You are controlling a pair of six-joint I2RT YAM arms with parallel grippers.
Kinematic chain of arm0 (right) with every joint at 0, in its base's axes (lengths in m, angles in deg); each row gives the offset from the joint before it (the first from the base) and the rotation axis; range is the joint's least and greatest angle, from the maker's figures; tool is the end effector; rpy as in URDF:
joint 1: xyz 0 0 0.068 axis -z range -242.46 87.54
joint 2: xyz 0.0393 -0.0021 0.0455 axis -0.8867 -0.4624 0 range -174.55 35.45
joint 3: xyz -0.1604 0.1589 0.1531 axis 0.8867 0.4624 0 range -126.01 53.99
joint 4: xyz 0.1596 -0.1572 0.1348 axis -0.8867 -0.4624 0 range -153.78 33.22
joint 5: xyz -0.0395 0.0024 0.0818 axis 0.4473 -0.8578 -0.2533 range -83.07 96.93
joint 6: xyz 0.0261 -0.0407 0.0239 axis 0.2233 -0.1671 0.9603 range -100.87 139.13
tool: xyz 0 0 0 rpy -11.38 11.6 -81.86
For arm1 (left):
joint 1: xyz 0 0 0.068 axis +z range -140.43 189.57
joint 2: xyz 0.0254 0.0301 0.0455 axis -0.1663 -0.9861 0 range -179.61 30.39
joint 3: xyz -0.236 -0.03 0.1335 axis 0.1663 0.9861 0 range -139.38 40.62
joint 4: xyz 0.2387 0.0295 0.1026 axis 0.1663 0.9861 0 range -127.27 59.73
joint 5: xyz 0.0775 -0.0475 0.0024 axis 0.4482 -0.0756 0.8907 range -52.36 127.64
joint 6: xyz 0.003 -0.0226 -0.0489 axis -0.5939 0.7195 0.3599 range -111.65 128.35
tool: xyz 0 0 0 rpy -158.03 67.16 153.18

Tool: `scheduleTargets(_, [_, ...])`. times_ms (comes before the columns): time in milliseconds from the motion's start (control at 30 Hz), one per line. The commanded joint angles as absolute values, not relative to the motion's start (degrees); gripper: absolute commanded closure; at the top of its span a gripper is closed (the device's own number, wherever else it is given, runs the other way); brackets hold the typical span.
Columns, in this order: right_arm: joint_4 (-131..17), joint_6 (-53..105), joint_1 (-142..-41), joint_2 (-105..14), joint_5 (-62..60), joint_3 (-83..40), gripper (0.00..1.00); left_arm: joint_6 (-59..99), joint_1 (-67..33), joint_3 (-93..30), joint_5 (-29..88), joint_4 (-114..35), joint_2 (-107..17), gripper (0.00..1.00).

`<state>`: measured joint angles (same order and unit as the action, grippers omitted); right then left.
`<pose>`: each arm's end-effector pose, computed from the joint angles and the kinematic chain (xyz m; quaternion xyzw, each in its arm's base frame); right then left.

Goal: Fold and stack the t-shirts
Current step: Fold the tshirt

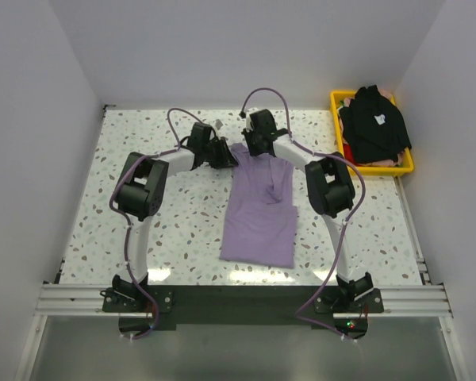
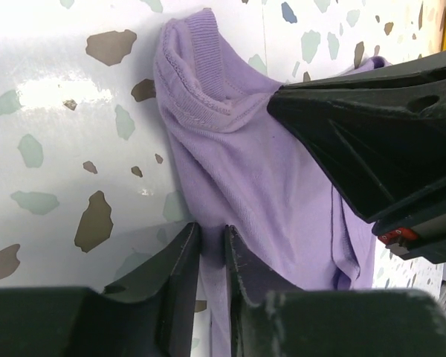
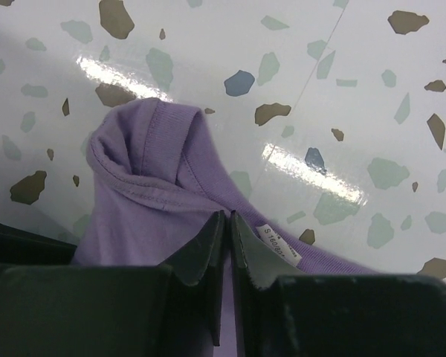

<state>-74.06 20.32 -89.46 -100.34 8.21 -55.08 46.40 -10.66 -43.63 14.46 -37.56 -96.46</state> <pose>0.4759 0.2417 0.1649 -0.2014 0.8982 0.0852 0.3815 0.4439 -0.1787 0.1312 -0.0584 0.8978 -0.3534 0.2564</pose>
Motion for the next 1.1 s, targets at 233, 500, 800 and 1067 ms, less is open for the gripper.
scheduleTargets(233, [-67.07,23.43,-89.8,-94.37,12.03,-50.16,0.98,47.2,-10.55,-44.55,14.09,-39.03,-97.58,0.95])
scheduleTargets(500, [-61.53,26.16,-89.01,-88.4,16.42,-43.22,0.99,47.64,-10.47,-44.02,14.79,-39.29,-97.14,1.0])
scheduleTargets(800, [-61.52,28.36,-88.21,-89.09,18.97,-43.12,0.99,47.73,-10.11,-43.32,15.41,-39.11,-96.88,1.0])
scheduleTargets(1067, [-63.55,29.68,-87.69,-90.32,21.08,-43.83,0.99,47.82,-10.03,-43.05,15.41,-39.47,-97.05,1.0])
